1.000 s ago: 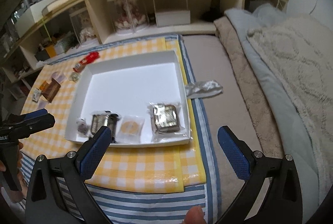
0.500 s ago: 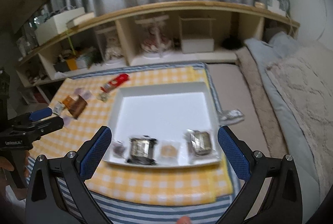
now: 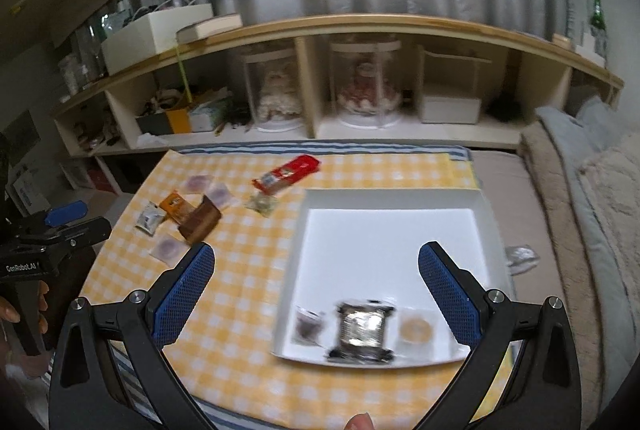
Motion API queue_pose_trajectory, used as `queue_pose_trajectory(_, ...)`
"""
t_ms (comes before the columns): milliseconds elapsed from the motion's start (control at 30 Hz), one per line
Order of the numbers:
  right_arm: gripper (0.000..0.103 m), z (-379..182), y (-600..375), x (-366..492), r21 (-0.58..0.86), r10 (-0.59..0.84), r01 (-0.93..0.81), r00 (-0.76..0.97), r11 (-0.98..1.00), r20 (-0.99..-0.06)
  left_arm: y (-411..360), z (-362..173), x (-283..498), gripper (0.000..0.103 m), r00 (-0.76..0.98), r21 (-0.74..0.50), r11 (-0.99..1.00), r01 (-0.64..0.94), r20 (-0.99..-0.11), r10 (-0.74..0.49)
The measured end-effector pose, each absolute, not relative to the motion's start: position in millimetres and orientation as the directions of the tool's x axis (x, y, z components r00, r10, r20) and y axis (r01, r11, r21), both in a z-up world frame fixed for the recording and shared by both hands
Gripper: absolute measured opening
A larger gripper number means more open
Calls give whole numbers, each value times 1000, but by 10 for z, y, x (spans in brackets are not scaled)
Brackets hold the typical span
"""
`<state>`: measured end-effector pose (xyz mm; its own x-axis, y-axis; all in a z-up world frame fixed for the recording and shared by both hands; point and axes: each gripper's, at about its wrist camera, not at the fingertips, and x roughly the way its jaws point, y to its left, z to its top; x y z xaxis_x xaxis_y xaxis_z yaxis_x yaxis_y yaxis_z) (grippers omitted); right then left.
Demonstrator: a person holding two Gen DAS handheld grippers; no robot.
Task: Organize snacks
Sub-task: 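Move both open grippers back toward the snacks on the table, then grasp the white-silver wrapped cake with the left gripper while the right grasps a clear ring-cookie packet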
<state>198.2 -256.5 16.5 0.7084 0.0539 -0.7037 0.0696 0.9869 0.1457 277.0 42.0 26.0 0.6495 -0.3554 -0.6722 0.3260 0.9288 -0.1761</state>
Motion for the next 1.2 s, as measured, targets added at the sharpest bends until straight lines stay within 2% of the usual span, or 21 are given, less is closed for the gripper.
queue_pose_trajectory(300, 103, -122, -1964, 2392, 192, 118, 26, 703, 981, -702, 1039, 50, 3104, 103, 691, -166, 960, 225, -668, -278)
queue_pose_trajectory(667, 103, -670, -1138, 2865, 243, 230, -80, 685, 967, -691, 1377, -378, 3987, 103, 656, -165, 962, 218, -705, -269)
queue_pose_trajectory(833, 103, -990, -704, 3072, 157, 276, -237, 636, 959, -721, 1378, -746, 4413, 103, 604, -168, 945, 279, -735, -309)
queue_pose_trajectory(900, 102, -1104, -595, 3123, 182, 351, -324, 601, 928, -719, 1375, -886, 4555, 103, 580, -167, 938, 303, -749, -320)
queue_pose_trajectory(1033, 89, -1327, -360, 3220, 196, 476, -502, 520, 842, -709, 1318, -1153, 4803, 101, 535, -166, 932, 323, -780, -324)
queue_pose_trajectory(1200, 88, -1565, -148, 3455, 263, 562, -589, 409, 764, -719, 1219, -1387, 5038, 100, 495, -173, 922, 346, -801, -336)
